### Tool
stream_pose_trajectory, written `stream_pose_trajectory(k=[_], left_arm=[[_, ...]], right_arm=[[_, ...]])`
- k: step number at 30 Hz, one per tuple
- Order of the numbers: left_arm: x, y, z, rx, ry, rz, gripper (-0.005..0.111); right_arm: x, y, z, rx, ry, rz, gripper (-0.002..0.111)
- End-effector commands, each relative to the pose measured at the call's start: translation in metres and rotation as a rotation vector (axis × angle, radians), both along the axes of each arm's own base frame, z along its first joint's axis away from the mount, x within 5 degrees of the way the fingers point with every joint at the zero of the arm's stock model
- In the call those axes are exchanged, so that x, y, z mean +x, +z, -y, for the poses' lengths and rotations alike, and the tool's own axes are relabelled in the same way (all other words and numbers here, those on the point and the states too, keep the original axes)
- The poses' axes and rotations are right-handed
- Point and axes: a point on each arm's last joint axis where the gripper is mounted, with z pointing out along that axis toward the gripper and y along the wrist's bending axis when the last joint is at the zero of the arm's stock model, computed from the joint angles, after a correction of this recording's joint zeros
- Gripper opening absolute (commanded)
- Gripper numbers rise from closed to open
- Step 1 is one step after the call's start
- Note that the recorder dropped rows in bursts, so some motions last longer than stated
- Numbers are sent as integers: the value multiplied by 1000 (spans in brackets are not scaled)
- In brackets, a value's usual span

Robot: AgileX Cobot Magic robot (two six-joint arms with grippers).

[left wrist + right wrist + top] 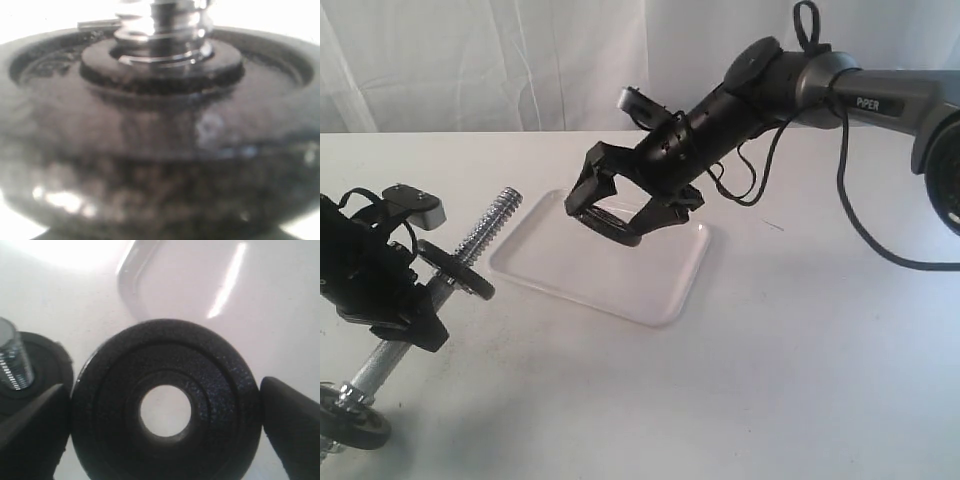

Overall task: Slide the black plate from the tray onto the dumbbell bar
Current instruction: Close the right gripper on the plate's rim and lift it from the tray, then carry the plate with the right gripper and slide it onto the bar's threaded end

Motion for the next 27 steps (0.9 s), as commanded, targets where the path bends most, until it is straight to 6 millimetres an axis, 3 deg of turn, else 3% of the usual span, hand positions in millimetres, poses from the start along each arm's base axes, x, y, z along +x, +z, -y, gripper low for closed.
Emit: stream_pose_trajectory(k=[1, 6, 27], left_arm=[[-2, 23, 8, -94, -5, 57, 0], [-1, 26, 13, -154, -37, 83, 0], [-2, 33, 23, -276, -100, 121, 0]], right_arm=[[1, 29, 11, 209, 17, -50, 0], [7, 44, 15, 399, -22, -66, 0], [7, 52, 7, 501, -30, -65, 0]])
